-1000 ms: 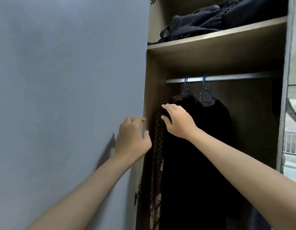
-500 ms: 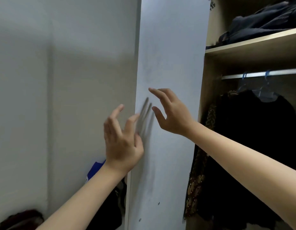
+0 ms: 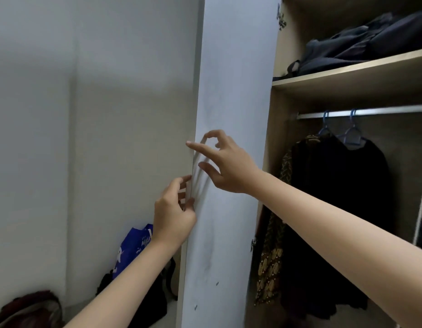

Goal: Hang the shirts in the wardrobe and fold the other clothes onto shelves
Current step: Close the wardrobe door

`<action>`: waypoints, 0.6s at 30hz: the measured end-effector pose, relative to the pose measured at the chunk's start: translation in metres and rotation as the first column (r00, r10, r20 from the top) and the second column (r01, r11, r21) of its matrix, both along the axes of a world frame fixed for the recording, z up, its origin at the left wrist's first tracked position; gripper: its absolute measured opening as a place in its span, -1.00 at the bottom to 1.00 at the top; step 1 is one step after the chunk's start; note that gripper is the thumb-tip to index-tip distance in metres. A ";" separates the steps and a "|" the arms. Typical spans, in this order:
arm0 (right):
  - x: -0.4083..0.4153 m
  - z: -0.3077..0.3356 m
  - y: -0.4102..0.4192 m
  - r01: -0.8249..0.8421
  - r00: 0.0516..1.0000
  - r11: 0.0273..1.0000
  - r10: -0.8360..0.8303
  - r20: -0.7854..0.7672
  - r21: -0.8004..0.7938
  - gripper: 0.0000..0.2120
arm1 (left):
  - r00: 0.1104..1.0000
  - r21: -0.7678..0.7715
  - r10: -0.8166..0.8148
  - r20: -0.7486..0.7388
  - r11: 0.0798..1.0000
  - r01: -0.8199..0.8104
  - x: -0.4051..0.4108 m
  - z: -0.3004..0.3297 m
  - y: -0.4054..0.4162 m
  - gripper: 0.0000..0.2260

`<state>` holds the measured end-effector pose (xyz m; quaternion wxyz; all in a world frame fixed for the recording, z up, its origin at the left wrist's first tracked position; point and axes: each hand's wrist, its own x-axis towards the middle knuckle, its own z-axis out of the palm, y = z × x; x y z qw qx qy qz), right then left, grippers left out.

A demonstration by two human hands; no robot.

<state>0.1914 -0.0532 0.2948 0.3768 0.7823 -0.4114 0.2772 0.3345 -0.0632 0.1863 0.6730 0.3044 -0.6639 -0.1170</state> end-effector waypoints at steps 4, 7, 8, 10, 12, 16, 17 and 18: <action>-0.037 -0.007 0.039 -0.066 0.991 0.997 0.072 0.116 -0.049 -0.65 | 0.992 -0.037 -0.110 -0.053 0.993 0.109 -0.036 -0.008 0.040 -0.58; -0.074 -0.010 0.075 -0.045 0.982 0.995 0.060 0.179 -0.087 -0.64 | 0.961 -0.057 -0.257 -0.102 0.966 0.253 -0.073 -0.014 0.069 -0.63; -0.087 -0.011 0.088 -0.032 0.979 0.997 0.046 0.199 -0.074 -0.60 | 0.940 -0.068 -0.318 -0.122 0.948 0.312 -0.086 -0.017 0.077 -0.65; -0.114 -0.012 0.113 -0.004 0.974 0.999 0.013 0.227 -0.040 -0.54 | 0.888 -0.084 -0.431 -0.157 0.902 0.423 -0.114 -0.022 0.091 -0.66; -0.140 -0.013 0.137 0.053 0.973 0.998 -0.042 0.227 -0.043 -0.54 | 0.839 -0.076 -0.519 -0.160 0.854 0.514 -0.142 -0.026 0.102 -0.66; -0.188 -0.017 0.170 0.258 0.949 0.961 -0.232 0.215 -0.100 -0.53 | 0.769 -0.061 -0.639 0.001 0.767 0.638 -0.193 -0.031 0.107 -0.66; -0.200 -0.018 0.176 0.332 0.930 0.936 -0.305 0.204 -0.115 -0.51 | 0.782 -0.103 -0.618 0.085 0.775 0.623 -0.206 -0.032 0.104 -0.65; -0.211 -0.018 0.180 0.415 0.902 0.901 -0.389 0.189 -0.126 -0.48 | 0.800 -0.161 -0.572 0.183 0.785 0.598 -0.220 -0.034 0.100 -0.62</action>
